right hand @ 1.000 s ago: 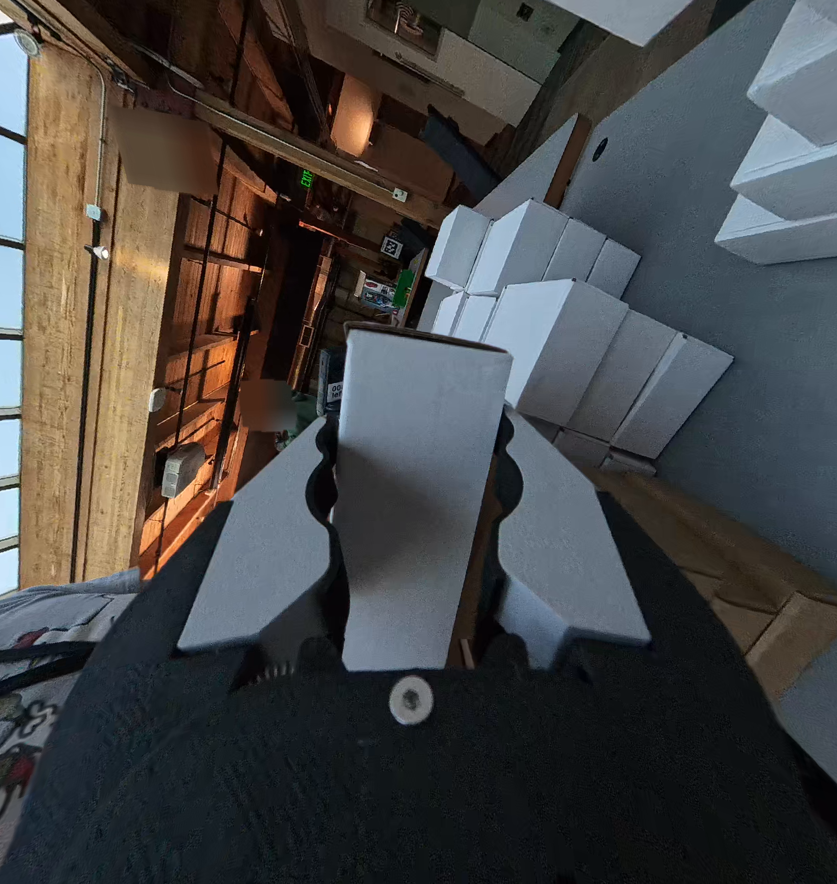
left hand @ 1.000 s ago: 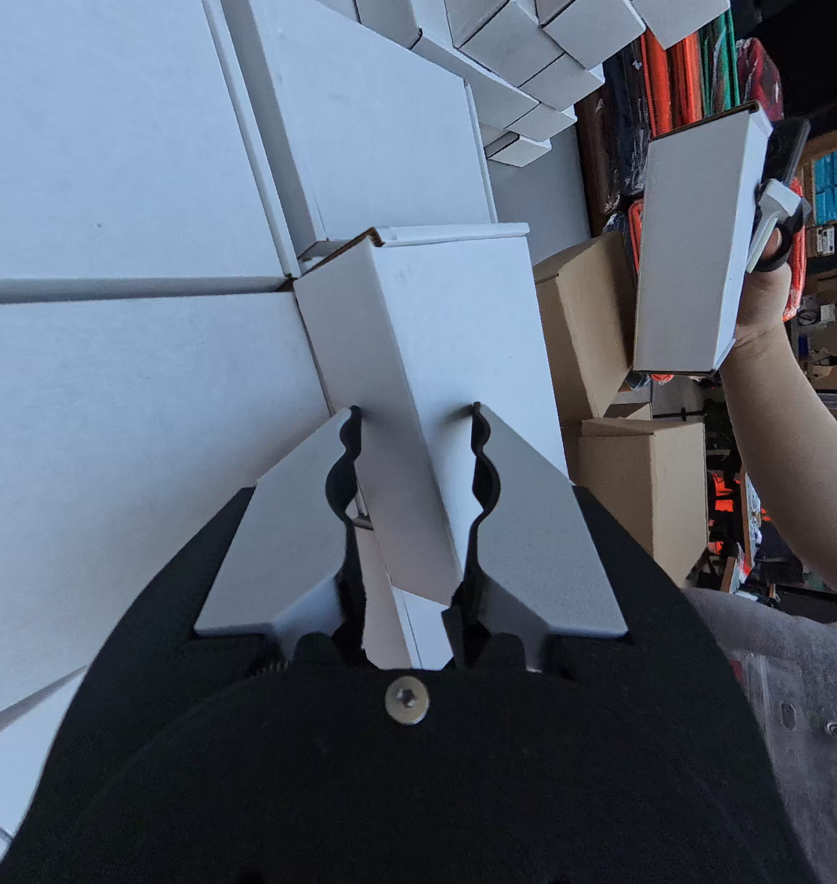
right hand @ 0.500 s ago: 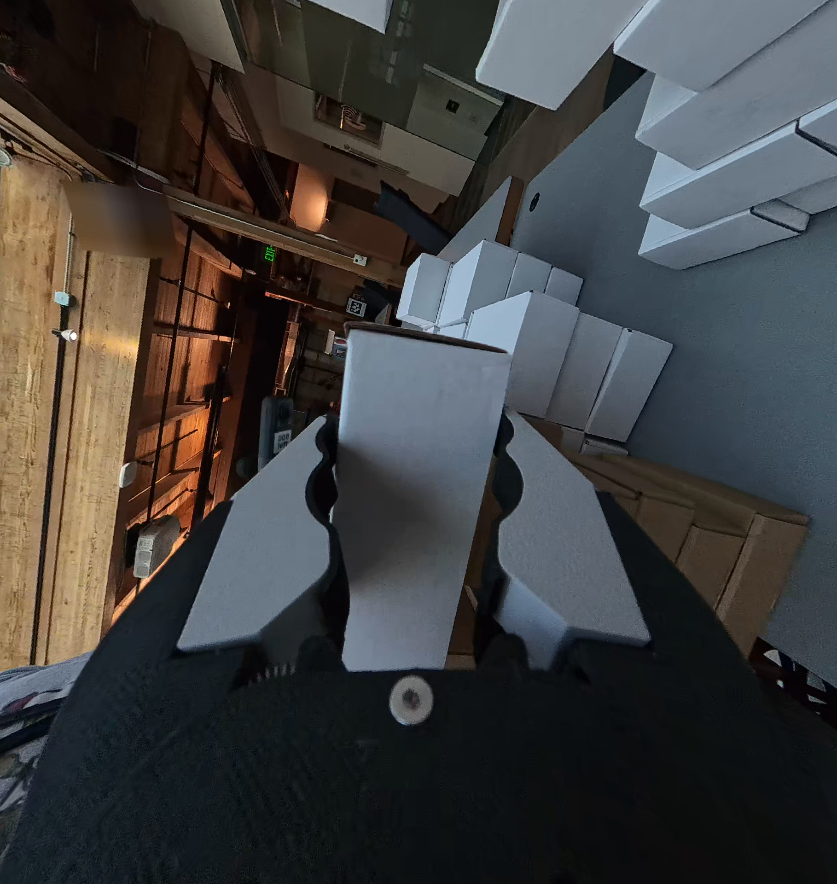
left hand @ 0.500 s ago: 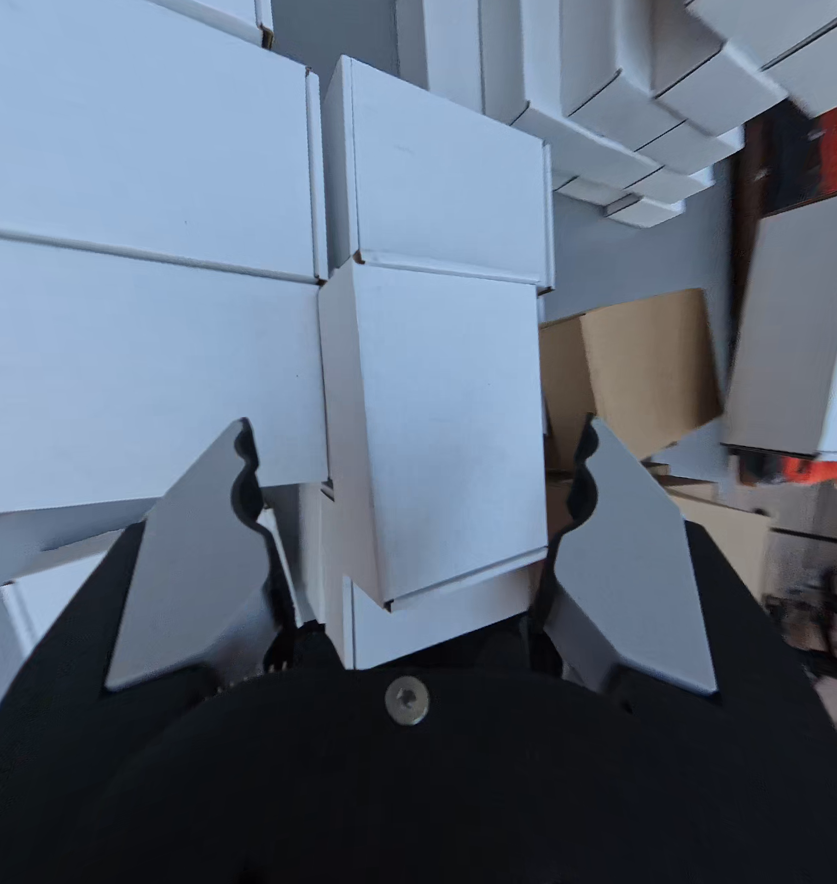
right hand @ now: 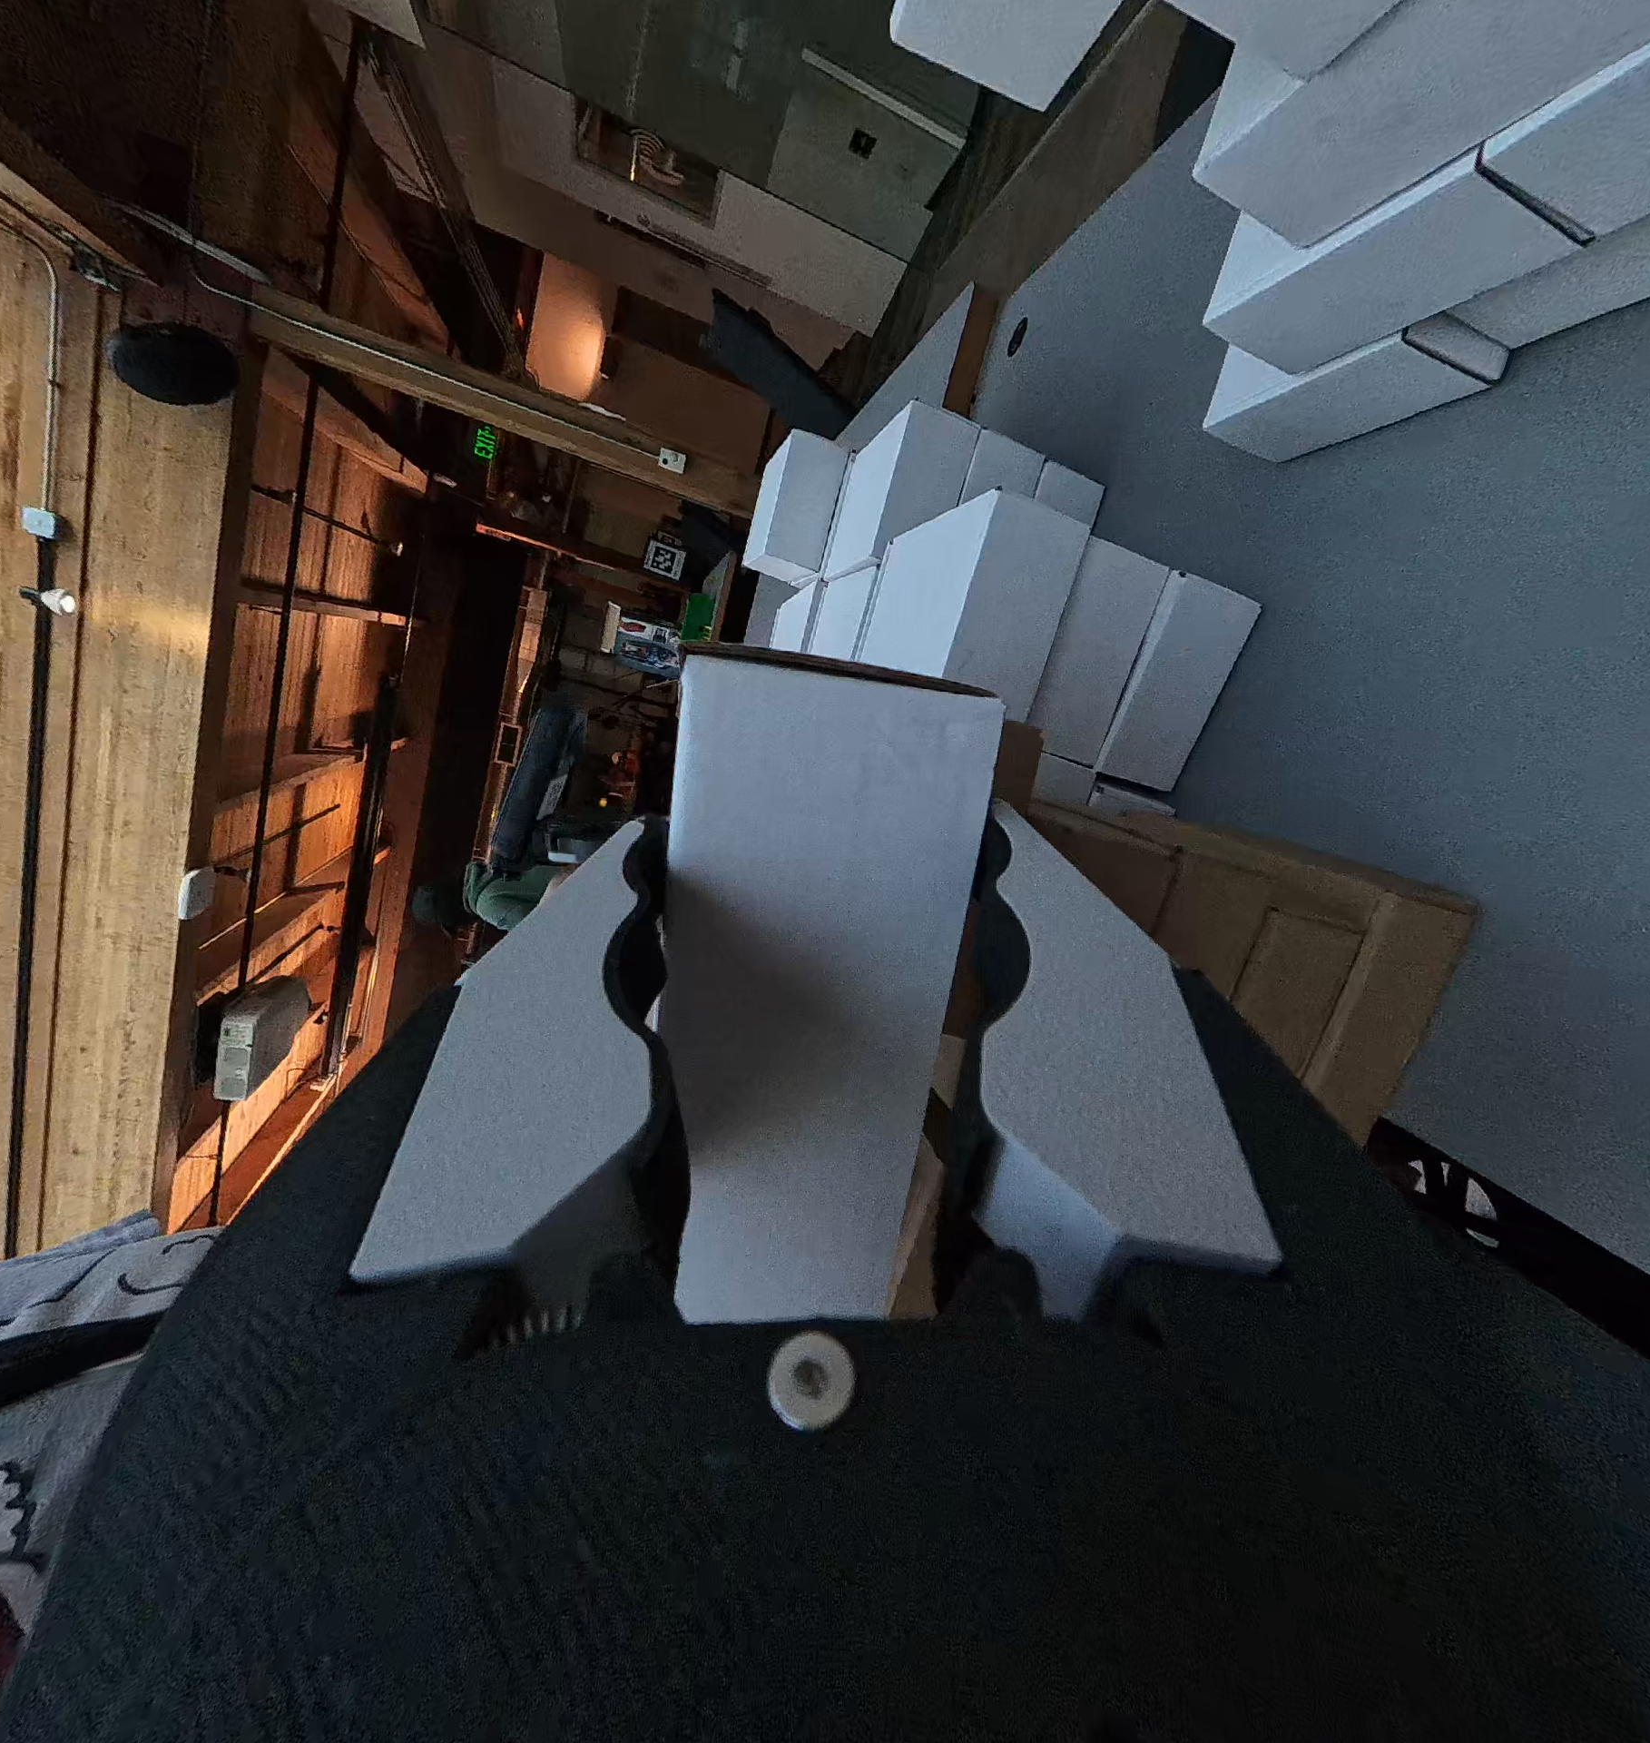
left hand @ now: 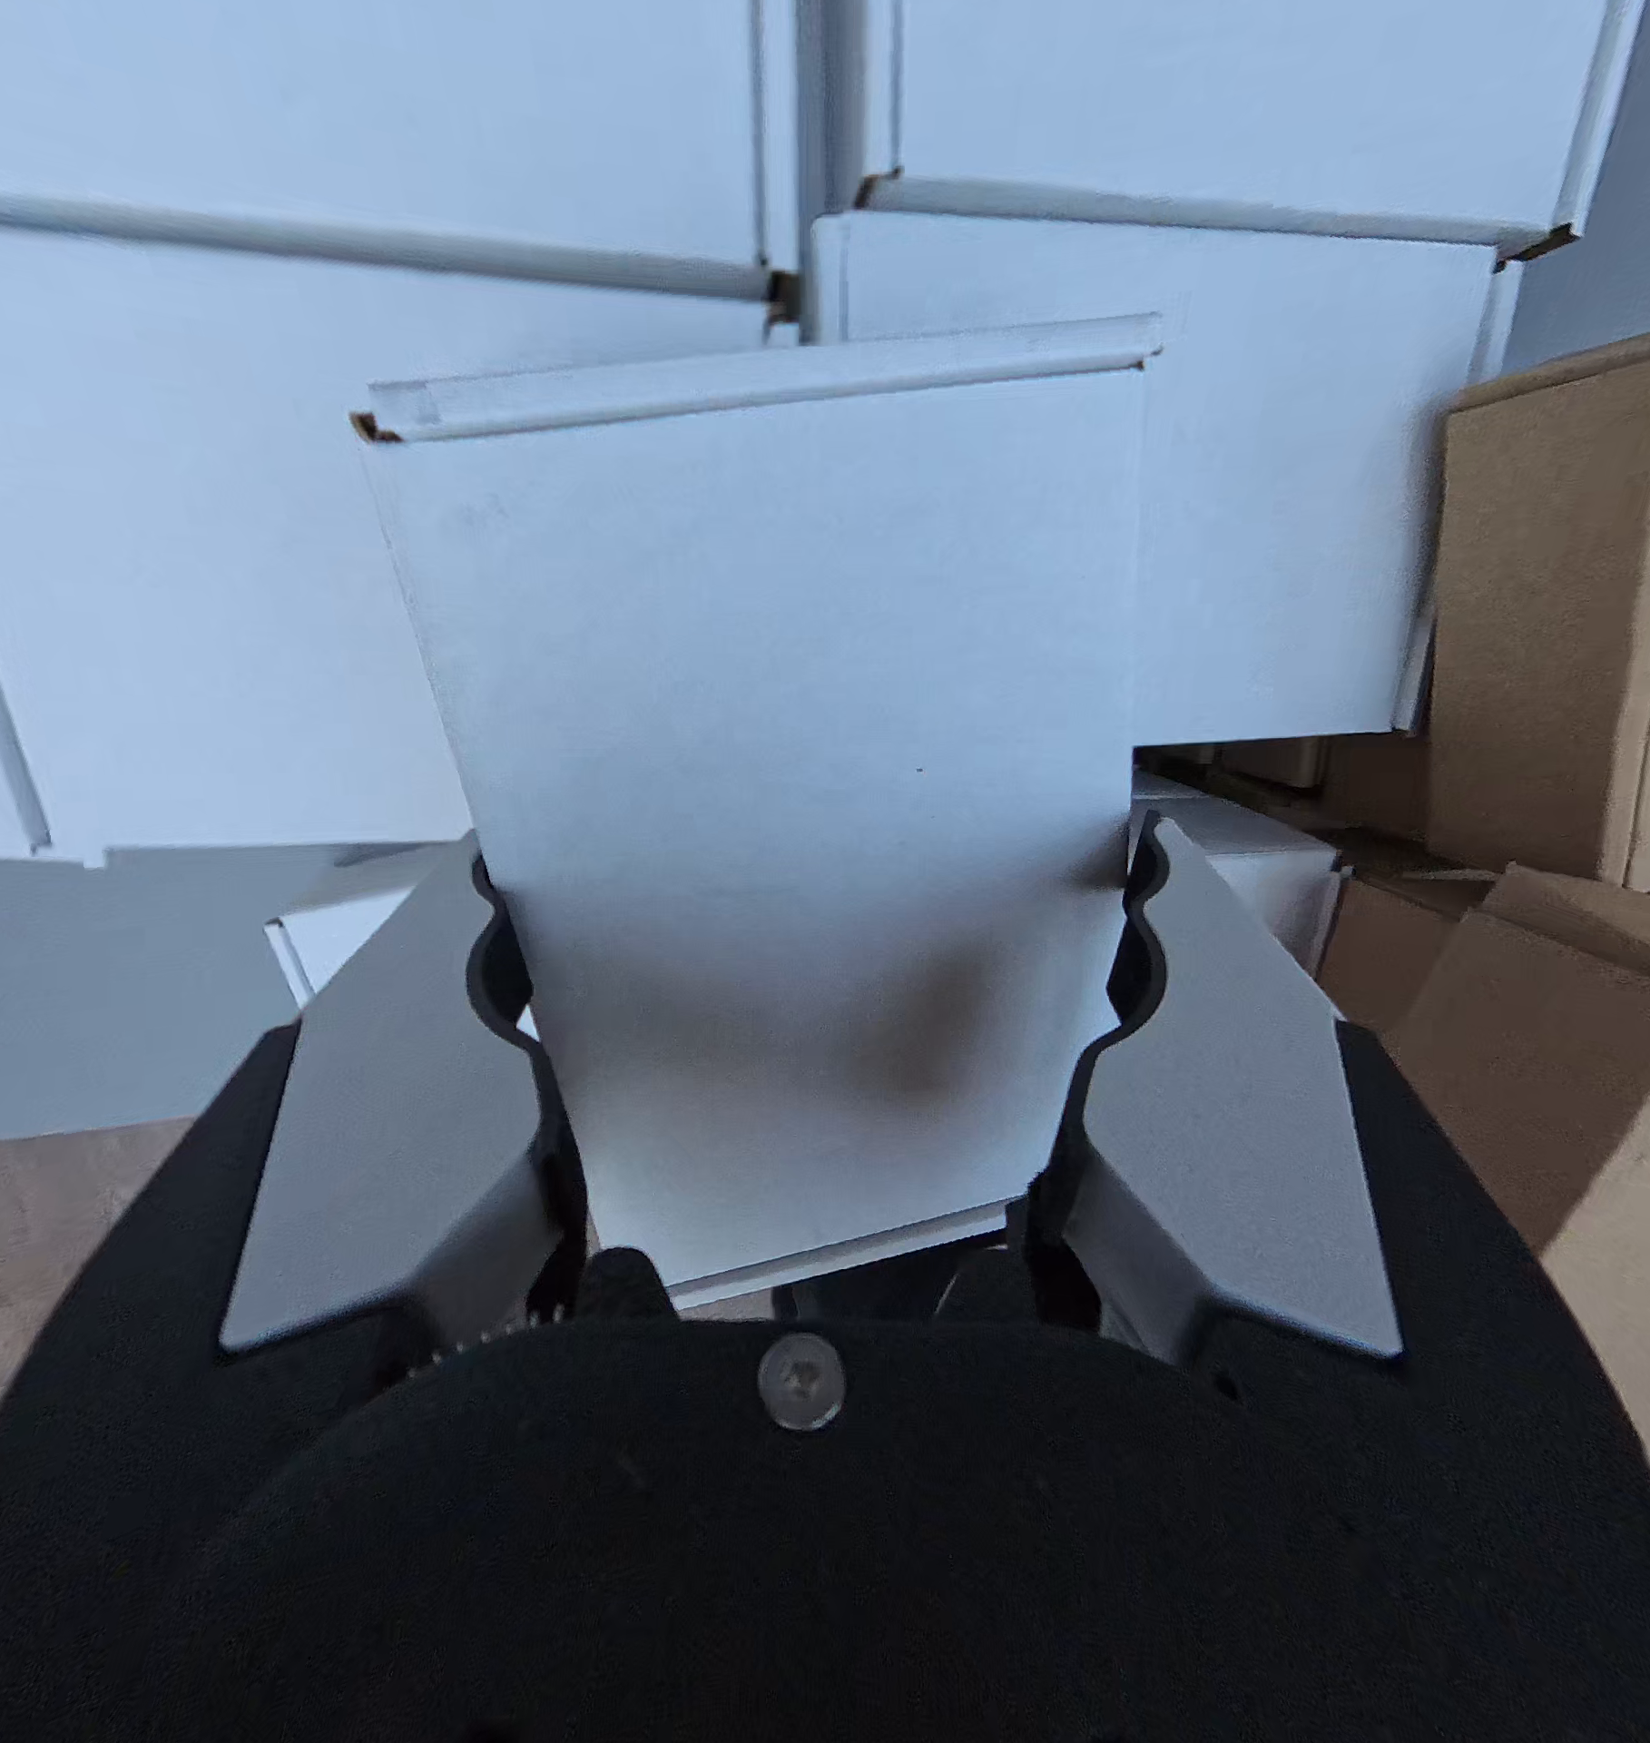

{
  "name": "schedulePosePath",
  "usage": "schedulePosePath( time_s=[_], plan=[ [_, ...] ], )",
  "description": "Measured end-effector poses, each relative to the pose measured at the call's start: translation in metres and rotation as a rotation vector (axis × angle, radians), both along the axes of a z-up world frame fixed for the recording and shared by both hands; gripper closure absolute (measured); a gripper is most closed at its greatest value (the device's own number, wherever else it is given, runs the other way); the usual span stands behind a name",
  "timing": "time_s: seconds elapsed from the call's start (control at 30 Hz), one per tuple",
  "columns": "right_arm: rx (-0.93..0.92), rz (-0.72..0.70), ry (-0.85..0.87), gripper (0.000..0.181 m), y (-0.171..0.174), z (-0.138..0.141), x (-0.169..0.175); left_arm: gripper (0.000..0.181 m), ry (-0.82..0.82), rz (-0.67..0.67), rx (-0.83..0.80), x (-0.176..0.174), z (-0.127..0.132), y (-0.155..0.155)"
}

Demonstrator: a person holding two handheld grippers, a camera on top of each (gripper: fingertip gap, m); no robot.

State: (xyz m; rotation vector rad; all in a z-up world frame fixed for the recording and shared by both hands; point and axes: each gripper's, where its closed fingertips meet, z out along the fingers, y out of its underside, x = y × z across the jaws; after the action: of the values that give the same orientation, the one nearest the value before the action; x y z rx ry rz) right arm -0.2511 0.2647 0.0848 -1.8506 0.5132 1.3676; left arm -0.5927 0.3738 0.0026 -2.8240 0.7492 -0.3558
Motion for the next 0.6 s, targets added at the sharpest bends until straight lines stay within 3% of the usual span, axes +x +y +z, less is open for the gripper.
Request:
schedulePosePath(
  time_s=[0.1,0.23,0.3,0.43,0.5,0.6],
  plan=[
    [0.0,0.009,0.004,0.117,-0.001,-0.001,-0.001,0.059,-0.129,0.049,-0.018,-0.016,0.006,-0.003],
    [-0.003,0.0,0.0,0.117,0.002,0.001,0.0,0.06,-0.344,0.161,0.082,-0.057,0.032,0.012],
    [-0.005,-0.004,-0.009,0.117,0.003,0.002,-0.001,0.076,-0.517,0.212,0.066,-0.078,0.04,0.014],
    [-0.012,-0.013,-0.027,0.117,0.005,0.004,-0.004,0.089,-0.853,0.264,-0.155,-0.098,0.023,0.006],
    [-0.026,-0.028,-0.021,0.117,0.006,0.005,-0.006,0.083,-1.0,0.265,-0.316,-0.089,0.013,-0.003],
    [-0.031,-0.044,-0.032,0.118,0.008,0.009,-0.01,0.076,-1.084,0.226,-0.454,-0.073,0.0,-0.014]
  ],
)
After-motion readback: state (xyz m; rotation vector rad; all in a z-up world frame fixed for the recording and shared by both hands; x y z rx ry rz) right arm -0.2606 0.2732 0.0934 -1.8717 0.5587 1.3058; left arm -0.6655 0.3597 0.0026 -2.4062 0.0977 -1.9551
